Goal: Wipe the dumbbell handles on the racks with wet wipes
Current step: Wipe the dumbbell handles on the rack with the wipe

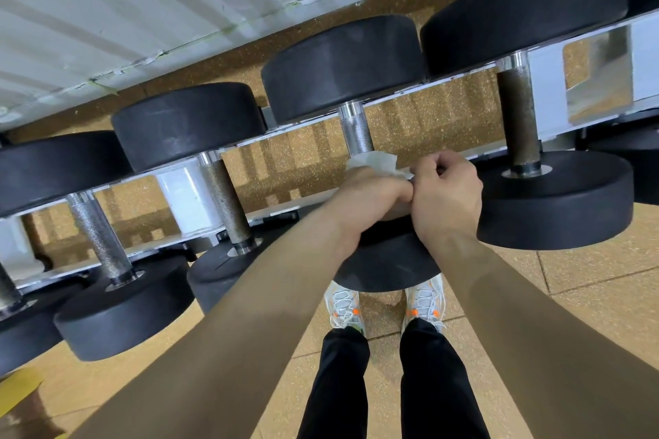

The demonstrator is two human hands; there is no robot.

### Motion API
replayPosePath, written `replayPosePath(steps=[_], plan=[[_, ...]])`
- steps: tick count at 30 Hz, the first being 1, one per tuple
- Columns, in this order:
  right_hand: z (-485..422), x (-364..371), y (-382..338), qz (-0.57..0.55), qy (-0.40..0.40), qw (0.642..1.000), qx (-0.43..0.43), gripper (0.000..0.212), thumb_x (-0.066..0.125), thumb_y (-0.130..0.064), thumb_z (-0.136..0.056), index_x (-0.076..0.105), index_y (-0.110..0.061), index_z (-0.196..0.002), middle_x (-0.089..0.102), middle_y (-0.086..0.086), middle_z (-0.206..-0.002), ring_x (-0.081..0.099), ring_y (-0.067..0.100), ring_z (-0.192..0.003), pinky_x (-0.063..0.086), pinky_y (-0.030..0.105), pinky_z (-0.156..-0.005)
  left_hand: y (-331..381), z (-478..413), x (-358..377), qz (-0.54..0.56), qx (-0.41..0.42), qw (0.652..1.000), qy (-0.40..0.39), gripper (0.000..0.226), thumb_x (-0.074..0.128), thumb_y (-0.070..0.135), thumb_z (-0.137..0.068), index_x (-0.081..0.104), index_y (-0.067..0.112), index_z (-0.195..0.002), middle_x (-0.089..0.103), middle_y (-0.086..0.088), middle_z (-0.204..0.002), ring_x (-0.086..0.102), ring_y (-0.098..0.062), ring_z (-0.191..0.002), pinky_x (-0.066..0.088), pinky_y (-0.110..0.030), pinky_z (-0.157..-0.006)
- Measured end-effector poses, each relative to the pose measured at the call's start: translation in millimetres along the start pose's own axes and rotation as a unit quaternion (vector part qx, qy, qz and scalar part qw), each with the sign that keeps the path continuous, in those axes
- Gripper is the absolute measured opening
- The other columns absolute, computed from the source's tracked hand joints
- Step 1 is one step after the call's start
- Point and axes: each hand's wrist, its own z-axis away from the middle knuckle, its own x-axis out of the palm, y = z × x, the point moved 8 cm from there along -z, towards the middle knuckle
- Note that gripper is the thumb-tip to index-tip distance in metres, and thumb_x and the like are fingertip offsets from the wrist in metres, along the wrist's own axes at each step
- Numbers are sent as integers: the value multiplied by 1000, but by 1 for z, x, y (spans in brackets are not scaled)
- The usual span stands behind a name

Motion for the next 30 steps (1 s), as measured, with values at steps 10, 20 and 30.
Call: replayPosePath(steps=[10, 20, 30], plan=[[2, -2, 2, -15, 13, 1000, 18, 25, 44, -23, -97, 62, -17, -80, 66, 0, -75, 59, 18, -69, 39, 30, -56, -18, -19, -26, 99, -3, 992, 72, 53, 89, 24, -67, 71, 9, -114, 77, -9, -104, 74, -28, -98, 56, -49, -97], [3, -4, 5, -57, 40, 997, 14, 26, 43, -21, -93, 66, -20, -79, 70, 1, -80, 62, 21, -83, 44, 34, -74, -16, -43, -23, 115, -56, 945, 299, 45, 93, 32, -67, 60, 14, -91, 74, -9, -98, 73, -25, -83, 62, -39, -82], [1, -4, 6, -55, 27, 998, 10, 29, 42, -17, -95, 66, -20, -79, 69, -4, -78, 58, 4, -72, 38, 13, -57, 4, -57, -34, 173, 40, 978, 107, 48, 89, 24, -74, 70, 0, -112, 77, -13, -99, 75, -31, -91, 58, -54, -90]])
